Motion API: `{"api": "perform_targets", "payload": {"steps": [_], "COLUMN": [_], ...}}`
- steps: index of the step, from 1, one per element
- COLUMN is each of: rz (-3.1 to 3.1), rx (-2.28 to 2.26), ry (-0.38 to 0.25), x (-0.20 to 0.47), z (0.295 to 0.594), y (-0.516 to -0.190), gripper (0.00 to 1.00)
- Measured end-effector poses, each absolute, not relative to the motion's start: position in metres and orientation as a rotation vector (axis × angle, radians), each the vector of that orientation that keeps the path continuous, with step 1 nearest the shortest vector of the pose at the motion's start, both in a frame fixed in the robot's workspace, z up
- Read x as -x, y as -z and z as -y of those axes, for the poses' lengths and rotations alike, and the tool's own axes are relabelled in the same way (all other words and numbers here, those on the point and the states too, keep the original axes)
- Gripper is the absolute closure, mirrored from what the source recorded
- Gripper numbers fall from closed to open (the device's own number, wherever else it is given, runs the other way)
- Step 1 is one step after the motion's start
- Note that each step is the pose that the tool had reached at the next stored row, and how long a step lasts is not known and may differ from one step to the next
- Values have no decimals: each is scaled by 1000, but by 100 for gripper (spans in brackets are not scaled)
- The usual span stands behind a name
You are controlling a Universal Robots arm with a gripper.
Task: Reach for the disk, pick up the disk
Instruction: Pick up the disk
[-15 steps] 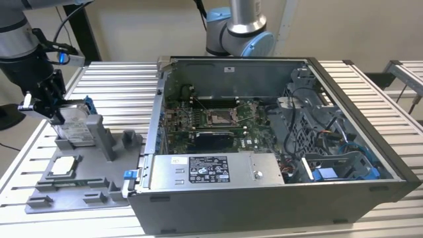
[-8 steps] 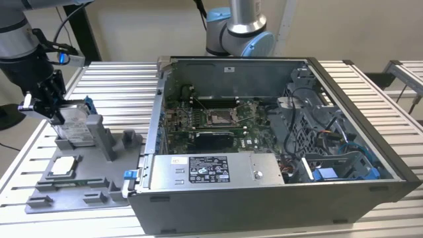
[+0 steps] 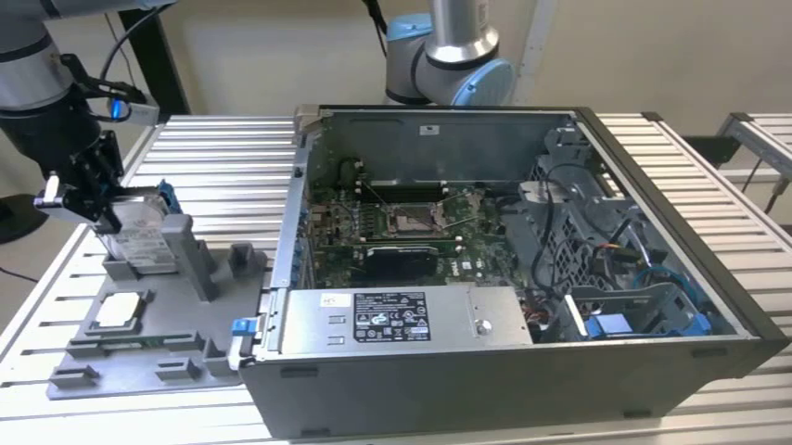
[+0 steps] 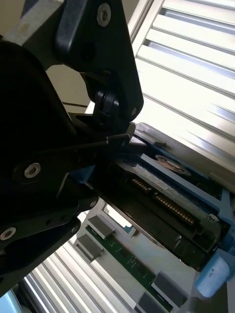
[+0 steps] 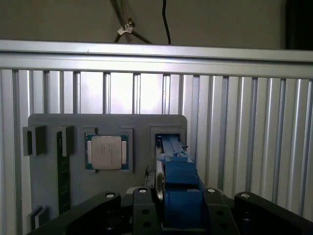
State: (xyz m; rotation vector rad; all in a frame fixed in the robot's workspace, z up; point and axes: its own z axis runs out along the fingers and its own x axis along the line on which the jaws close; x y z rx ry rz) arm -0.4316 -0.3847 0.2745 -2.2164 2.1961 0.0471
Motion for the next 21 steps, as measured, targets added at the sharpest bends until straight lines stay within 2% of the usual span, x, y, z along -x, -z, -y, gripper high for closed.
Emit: {"api": "perform_targets", "payload": {"steps": [5, 21], "rz": [-2195, -2196], "rx": [2216, 2216], "ry": [-47, -47], "x": [432, 432], "z": [385, 385], "y": [-276, -313], "gripper": [100, 100]}}
